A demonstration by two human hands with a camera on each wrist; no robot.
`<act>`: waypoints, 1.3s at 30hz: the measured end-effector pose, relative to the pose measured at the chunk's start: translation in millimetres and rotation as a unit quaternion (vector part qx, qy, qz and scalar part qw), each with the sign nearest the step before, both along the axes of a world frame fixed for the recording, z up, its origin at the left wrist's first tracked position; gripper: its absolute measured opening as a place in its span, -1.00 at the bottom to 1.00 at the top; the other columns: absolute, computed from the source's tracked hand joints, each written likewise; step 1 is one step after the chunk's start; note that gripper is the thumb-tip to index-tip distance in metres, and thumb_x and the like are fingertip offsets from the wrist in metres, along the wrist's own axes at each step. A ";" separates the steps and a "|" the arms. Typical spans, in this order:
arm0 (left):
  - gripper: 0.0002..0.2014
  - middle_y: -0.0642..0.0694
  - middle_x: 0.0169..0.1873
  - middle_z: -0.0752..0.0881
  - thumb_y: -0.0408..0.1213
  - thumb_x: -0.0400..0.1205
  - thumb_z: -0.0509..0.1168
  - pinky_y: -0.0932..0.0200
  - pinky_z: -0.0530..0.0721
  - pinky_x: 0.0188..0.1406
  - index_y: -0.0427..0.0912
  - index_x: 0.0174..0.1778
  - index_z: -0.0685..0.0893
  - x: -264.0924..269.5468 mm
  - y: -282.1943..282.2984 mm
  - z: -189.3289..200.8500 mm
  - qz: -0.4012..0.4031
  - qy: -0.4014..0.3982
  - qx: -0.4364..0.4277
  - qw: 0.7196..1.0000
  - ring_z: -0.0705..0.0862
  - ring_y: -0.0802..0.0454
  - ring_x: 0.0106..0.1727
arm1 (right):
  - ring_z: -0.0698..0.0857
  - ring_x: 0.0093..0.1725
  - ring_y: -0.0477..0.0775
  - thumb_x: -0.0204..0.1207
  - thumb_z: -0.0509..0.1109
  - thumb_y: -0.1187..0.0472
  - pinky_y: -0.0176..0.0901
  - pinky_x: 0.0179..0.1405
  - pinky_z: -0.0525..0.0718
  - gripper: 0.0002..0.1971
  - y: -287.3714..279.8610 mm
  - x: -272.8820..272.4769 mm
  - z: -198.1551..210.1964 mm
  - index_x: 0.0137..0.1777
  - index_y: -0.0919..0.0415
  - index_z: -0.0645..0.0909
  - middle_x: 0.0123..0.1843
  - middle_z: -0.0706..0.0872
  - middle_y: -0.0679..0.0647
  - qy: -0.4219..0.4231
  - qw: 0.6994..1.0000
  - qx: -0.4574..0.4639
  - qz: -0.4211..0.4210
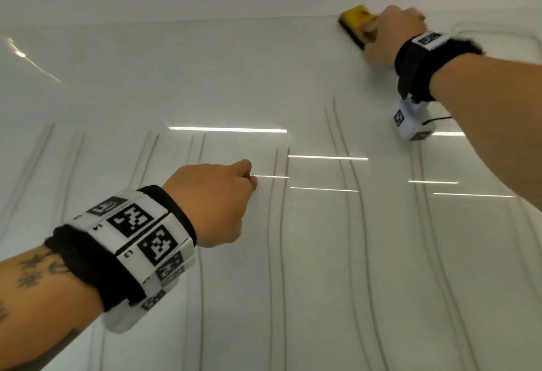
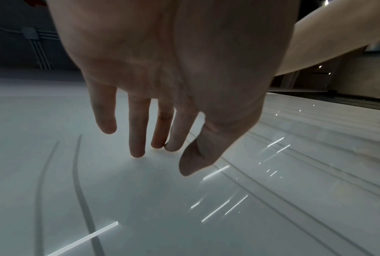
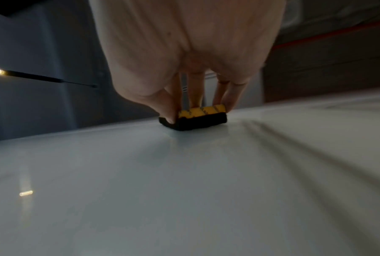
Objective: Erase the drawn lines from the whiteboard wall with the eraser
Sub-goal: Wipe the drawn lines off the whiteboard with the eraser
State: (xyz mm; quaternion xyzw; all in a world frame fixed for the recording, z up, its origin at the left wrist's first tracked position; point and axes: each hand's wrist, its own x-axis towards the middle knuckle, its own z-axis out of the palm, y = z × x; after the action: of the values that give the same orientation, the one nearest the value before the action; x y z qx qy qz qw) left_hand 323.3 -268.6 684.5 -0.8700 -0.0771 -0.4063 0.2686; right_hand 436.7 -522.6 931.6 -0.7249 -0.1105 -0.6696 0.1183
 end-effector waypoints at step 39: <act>-0.67 0.02 0.24 0.73 -0.19 0.63 0.25 0.02 0.76 0.06 -0.11 0.30 0.71 -4.6 -22.4 20.8 0.007 0.009 -0.063 0.998 0.77 -0.07 0.12 | 0.32 0.62 0.57 0.71 0.30 0.10 0.28 0.69 0.21 -0.43 21.0 -0.6 -39.2 0.72 0.05 0.37 0.73 0.35 0.20 0.006 0.990 -0.138 0.009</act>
State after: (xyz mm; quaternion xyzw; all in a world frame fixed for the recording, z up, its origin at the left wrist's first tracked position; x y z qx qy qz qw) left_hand 318.7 -291.1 705.3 -0.8883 -0.1059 -0.3908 0.2169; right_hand 436.1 -501.5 892.3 -0.7374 -0.2080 -0.6421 0.0240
